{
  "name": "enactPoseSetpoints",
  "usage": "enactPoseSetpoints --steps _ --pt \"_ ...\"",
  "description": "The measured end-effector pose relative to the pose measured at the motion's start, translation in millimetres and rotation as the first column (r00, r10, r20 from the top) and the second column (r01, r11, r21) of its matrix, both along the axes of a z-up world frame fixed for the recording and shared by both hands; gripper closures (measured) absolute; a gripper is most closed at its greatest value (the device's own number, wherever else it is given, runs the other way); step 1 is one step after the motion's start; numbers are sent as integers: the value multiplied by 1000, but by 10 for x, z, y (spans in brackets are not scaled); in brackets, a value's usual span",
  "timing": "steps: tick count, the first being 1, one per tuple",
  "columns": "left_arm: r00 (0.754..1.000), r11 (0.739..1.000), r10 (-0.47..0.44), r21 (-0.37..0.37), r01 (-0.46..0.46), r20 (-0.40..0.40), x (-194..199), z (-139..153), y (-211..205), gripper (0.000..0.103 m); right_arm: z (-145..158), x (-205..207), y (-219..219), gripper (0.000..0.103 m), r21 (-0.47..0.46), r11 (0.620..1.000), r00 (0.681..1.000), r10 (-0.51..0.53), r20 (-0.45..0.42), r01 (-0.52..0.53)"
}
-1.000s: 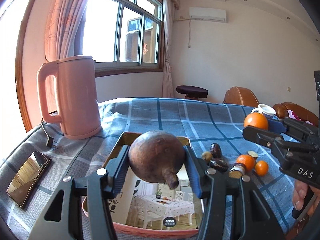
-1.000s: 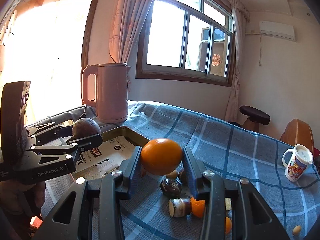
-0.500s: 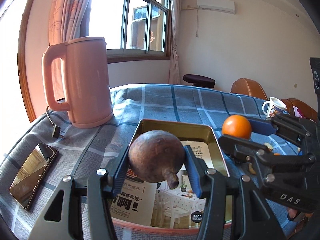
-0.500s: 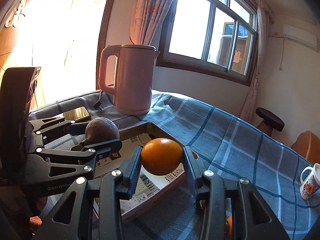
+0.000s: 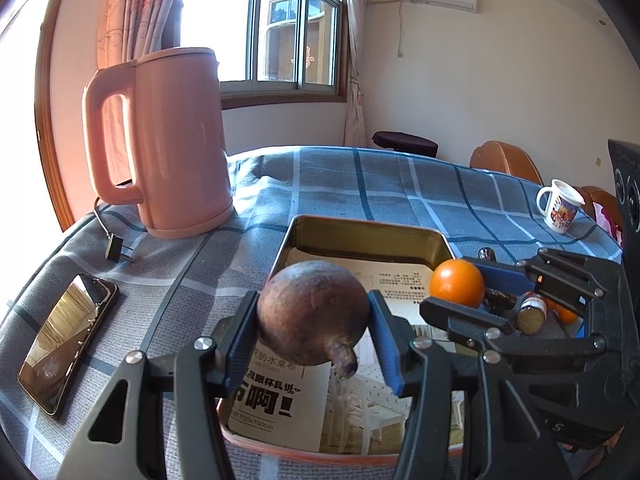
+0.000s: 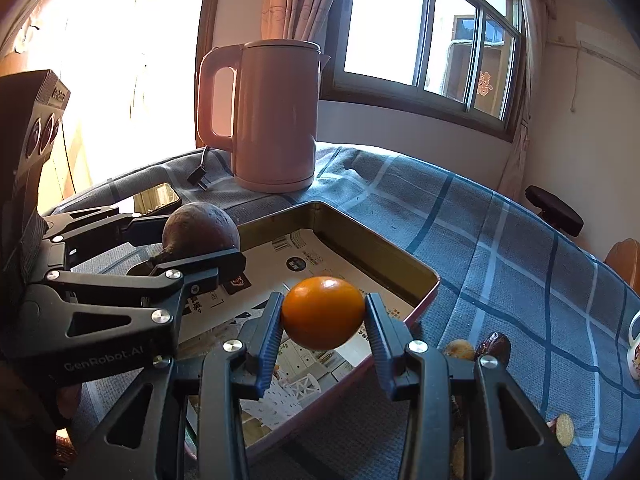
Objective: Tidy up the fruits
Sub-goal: 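Lower the purple-brown fruit into the tin with the left tool while the right tool releases the orange there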
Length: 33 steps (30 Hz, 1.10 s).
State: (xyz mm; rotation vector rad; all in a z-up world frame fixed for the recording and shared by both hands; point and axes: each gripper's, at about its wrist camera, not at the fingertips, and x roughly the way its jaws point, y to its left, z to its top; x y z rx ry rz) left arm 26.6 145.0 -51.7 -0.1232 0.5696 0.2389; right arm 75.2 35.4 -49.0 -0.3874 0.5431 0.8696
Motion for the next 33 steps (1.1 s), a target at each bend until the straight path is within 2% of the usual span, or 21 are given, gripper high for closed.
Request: enactPoseSetpoints --steps 10,16,19,20,21,22,23,28,33 --pt "1000 1000 4 -2 -5 -31 49 -38 23 48 -111 -4 71 60 -27 1000 1000 13 -18 -14" --pt "1000 1000 7 20 -7 -23 41 -33 -9 47 -113 -45 95 60 -33 999 1000 26 -18 -26" --pt "1000 1000 12 21 -12 -15 30 -26 -10 44 -119 -43 102 60 -41 999 1000 18 -16 -19" --pt "1000 1000 14 22 -14 -11 25 -22 -14 39 -121 -39 105 55 -44 999 1000 14 -16 -15" --pt "1000 1000 17 24 -17 -4 14 -16 -19 36 -119 -39 105 43 -46 999 1000 7 -13 -8" --pt "1000 999 23 26 -23 4 1 -7 -24 29 -116 -42 97 37 -44 999 1000 2 -7 -2" --pt "1000 999 24 28 -24 13 -14 2 -31 26 -102 -56 80 32 -36 999 1000 0 3 0" --pt "999 1000 18 20 -19 40 -46 31 -58 26 -67 -71 12 32 -10 1000 1000 -12 13 12" --pt "995 1000 11 -2 -11 96 -122 118 -108 26 -30 -60 -169 32 18 998 997 -67 33 67"
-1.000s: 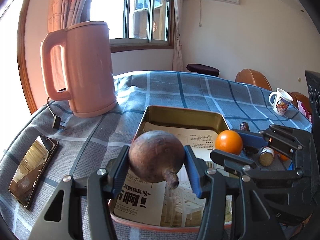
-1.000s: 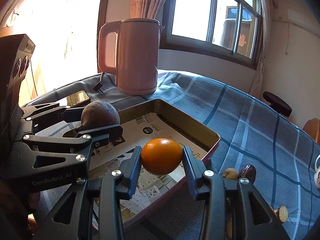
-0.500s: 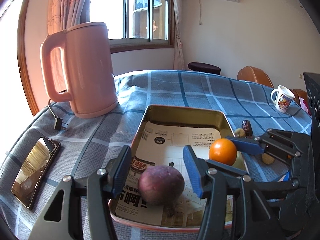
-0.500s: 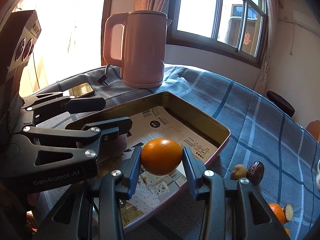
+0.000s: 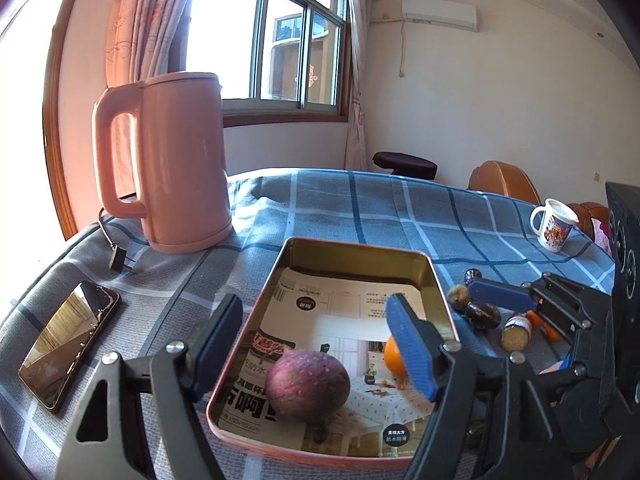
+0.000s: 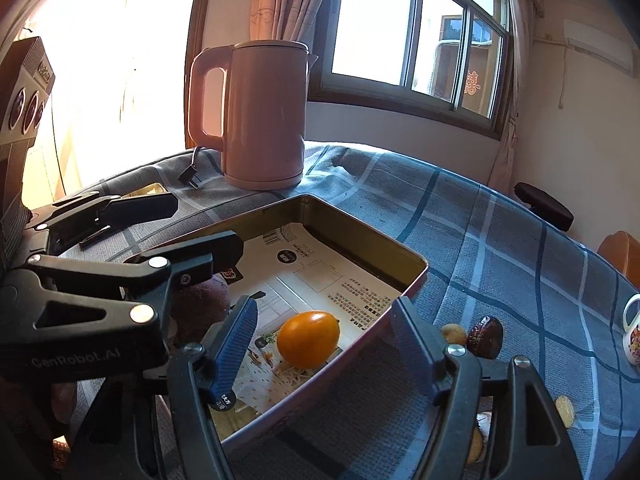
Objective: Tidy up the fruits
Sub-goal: 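Lower the purple-brown fruit into the tin with the left tool while the right tool releases the orange there, then grasp a second orange with the right tool while the left tool approaches a cut tuber piece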
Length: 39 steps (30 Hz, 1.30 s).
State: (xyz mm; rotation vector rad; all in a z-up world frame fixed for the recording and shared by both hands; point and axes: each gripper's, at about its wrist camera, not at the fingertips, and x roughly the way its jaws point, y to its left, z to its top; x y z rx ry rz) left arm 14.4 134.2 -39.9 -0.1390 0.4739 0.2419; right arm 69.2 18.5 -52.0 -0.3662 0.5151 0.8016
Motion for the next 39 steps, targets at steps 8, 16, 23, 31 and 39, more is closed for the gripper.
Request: enactPoseSetpoints --steps 8,16,23,31,39 --pt "995 997 -80 6 80 51 12 121 -366 26 178 -61 -706 32 45 989 985 -143 96 139" --pt "975 975 -221 36 221 18 174 124 -940 24 243 43 -1435 32 93 947 948 -314 45 309" --pt "945 944 -325 49 326 -32 345 101 -1324 24 173 235 -1859 32 110 899 906 -422 -37 424" --pt "905 913 -395 45 406 -156 628 -94 -1618 33 51 333 -1898 35 69 904 905 -413 -102 421" --pt "860 888 -445 2 460 -249 781 -265 -1704 46 -74 431 -1814 44 8 923 910 -378 -169 385"
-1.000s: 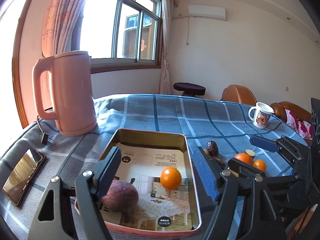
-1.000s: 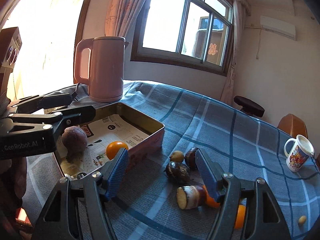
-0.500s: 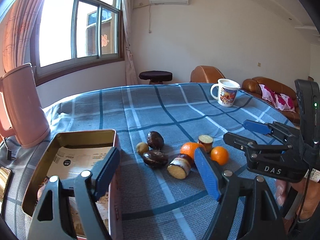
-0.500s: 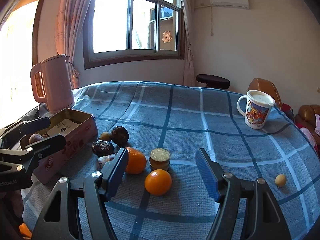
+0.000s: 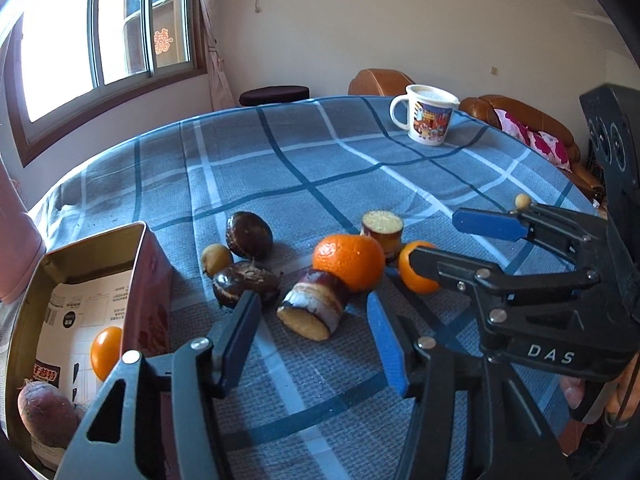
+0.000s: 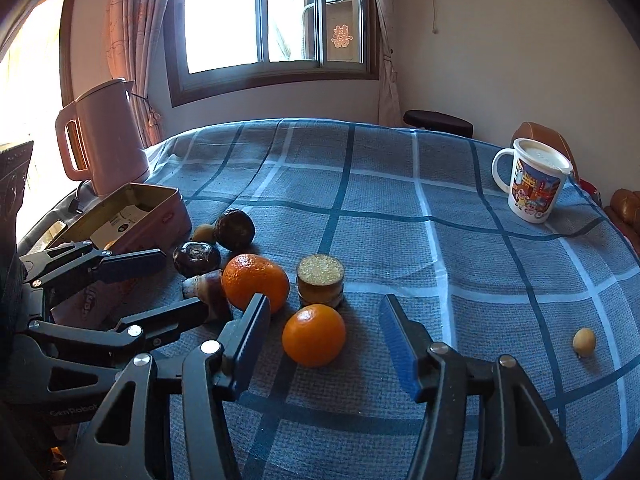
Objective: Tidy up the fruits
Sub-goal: 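Grasp a second orange with the right tool while the left tool approaches a cut tuber piece, then close the left tool on the cut tuber piece and lift it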
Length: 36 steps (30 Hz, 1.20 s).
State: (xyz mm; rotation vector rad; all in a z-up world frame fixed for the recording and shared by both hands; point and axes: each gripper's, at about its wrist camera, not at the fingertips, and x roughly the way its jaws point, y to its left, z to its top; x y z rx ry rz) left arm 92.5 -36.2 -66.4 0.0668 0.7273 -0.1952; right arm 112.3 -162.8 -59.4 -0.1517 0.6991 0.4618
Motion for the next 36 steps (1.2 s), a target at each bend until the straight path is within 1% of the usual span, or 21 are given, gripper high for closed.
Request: enactPoseSetpoints --steps 2,7,9,11,13,16,18,20,26,31,36 --pt "1000 1000 -11 9 11 -16 30 -22 -16 47 -28 30 5 44 -1 1000 1000 6 -24 -6" --pt "997 1000 -28 -16 27 -75 132 -88 7 47 -94 101 14 46 -10 1000 997 5 -81 -6" --pt "996 999 -26 -21 24 -85 157 -103 23 51 -132 139 25 46 -12 1000 993 11 -113 -13" --pt "995 999 -29 -22 27 -95 169 -116 22 52 -161 159 36 46 -19 1000 991 13 -132 -15" --pt "994 1000 -28 -16 26 -106 188 -134 6 52 -190 172 61 50 -34 999 989 14 -146 -19" --pt "989 999 -28 -22 25 -144 239 -186 13 53 -242 216 75 56 -44 999 983 16 -181 -24" --pt "990 999 -21 -35 16 -139 236 -181 46 59 -231 203 56 60 -36 999 985 16 -172 -22" --pt "990 999 -26 -39 21 -136 232 -179 43 59 -226 196 53 62 -34 999 985 17 -169 -23" --pt "992 999 -31 -44 26 -122 214 -159 46 60 -203 185 60 63 -28 999 987 27 -159 -32" --pt "995 998 -31 -65 25 -98 185 -121 80 60 -165 171 28 63 -1 1000 989 31 -142 -31" --pt "997 995 -28 -95 21 -67 147 -76 136 60 -119 130 29 63 5 999 993 37 -109 -36"
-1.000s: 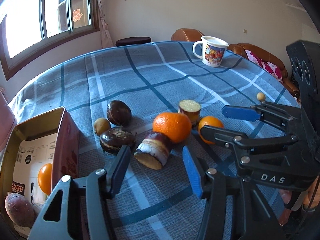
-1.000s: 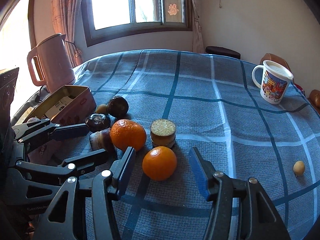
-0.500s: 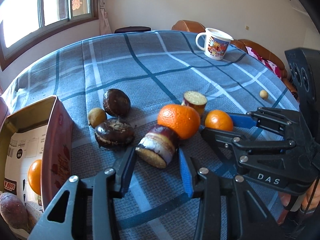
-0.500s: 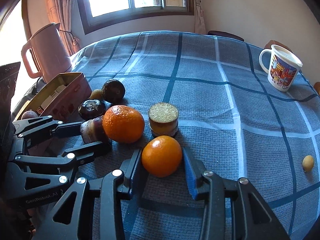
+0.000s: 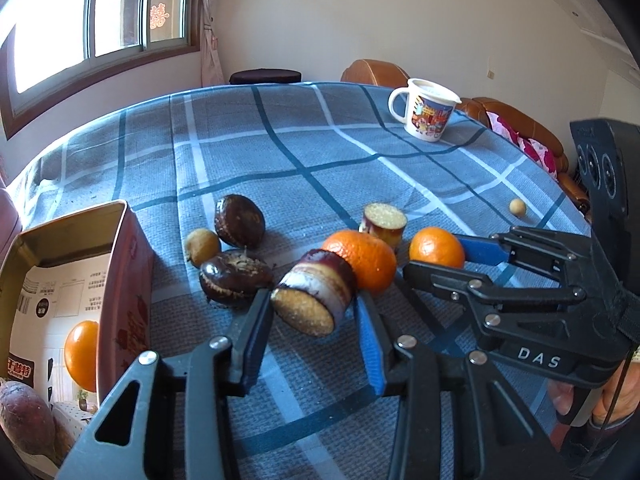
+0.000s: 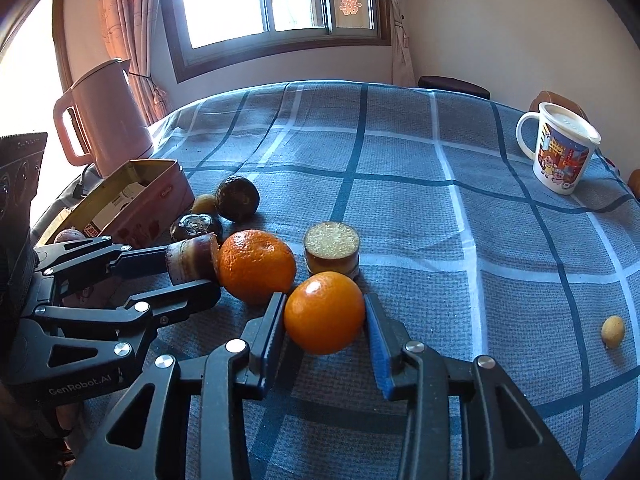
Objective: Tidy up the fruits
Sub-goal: 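Close the left tool on the cut tuber piece and lift it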
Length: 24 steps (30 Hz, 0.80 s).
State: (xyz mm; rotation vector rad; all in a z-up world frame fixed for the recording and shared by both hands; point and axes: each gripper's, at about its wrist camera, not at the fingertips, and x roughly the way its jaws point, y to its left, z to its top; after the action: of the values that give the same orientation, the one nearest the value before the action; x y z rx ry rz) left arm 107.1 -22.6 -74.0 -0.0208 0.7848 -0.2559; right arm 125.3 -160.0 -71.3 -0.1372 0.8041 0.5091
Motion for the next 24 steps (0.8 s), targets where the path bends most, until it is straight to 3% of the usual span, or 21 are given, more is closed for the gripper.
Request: enactPoseSetpoints --steps 24 --pt "991 999 18 -45 -13 129 -203 156 76 61 130 -149 -44 63 46 998 994 25 105 -30"
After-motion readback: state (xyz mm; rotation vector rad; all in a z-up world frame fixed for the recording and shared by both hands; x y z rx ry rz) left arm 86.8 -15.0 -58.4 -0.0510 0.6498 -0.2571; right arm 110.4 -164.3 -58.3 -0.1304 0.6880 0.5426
